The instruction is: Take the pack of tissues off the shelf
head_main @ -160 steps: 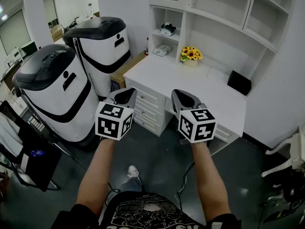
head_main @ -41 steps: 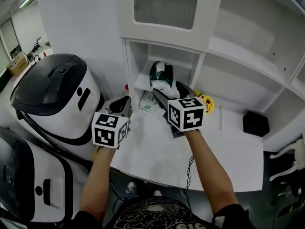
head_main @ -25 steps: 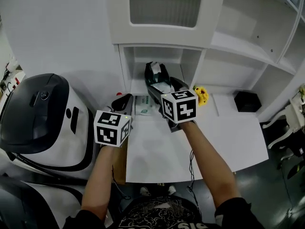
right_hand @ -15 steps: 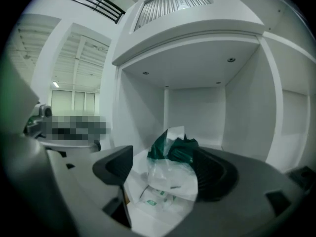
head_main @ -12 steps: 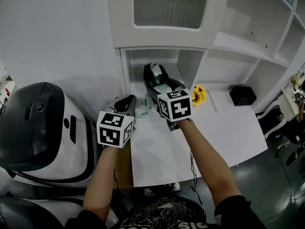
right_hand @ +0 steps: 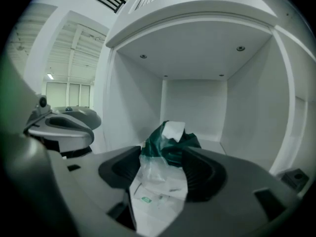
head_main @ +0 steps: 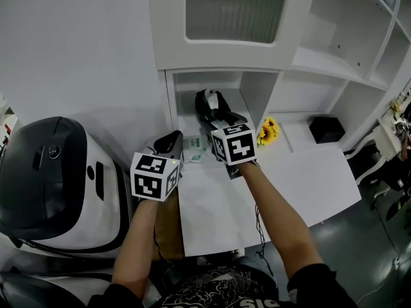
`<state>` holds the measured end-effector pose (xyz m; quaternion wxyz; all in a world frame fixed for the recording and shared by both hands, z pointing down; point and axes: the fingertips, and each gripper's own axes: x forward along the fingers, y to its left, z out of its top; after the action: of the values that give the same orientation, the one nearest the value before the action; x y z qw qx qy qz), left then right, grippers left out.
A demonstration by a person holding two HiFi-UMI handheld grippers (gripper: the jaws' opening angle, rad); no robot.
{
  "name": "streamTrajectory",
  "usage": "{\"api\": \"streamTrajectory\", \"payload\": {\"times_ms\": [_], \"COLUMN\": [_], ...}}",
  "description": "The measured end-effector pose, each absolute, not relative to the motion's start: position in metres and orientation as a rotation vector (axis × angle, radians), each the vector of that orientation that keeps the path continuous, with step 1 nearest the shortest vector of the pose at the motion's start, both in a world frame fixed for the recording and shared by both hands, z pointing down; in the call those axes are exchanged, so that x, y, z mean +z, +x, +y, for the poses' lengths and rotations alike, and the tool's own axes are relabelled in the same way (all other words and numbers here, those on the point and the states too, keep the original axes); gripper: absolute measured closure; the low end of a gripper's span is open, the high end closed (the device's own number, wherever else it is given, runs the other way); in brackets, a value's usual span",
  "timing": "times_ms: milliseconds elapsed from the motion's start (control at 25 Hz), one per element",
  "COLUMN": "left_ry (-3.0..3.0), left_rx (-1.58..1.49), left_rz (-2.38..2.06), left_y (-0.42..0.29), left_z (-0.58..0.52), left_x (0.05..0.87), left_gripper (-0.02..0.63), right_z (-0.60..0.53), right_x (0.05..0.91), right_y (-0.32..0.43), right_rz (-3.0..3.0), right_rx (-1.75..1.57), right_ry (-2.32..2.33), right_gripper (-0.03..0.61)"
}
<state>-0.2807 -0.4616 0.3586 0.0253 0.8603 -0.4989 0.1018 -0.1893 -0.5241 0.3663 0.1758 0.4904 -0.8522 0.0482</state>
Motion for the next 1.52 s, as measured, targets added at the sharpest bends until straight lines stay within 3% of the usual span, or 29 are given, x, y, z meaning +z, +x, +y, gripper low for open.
{"api": "streamTrajectory", "payload": {"times_ms": [400,1520], "left_ry": [2.649,2.618], "left_rx": [0.31,0.292], "left_rz": [-1.537,-1.535], "left_y": [-0.289,-0.289], "left_z": [-0.465,-0.457], "left_x": [0.365,0.374], "left_gripper": [0.606,0.606], "right_z": [-0.526,-0.516], "right_x": [0.372,0.372], "right_y": [-0.188,-0.19], "right_rz": [-2.399,-2.448], "right_rx": [0.129,0.114], "right_ry": [1.4,1.356], "right_gripper": [0.402,0.568]}}
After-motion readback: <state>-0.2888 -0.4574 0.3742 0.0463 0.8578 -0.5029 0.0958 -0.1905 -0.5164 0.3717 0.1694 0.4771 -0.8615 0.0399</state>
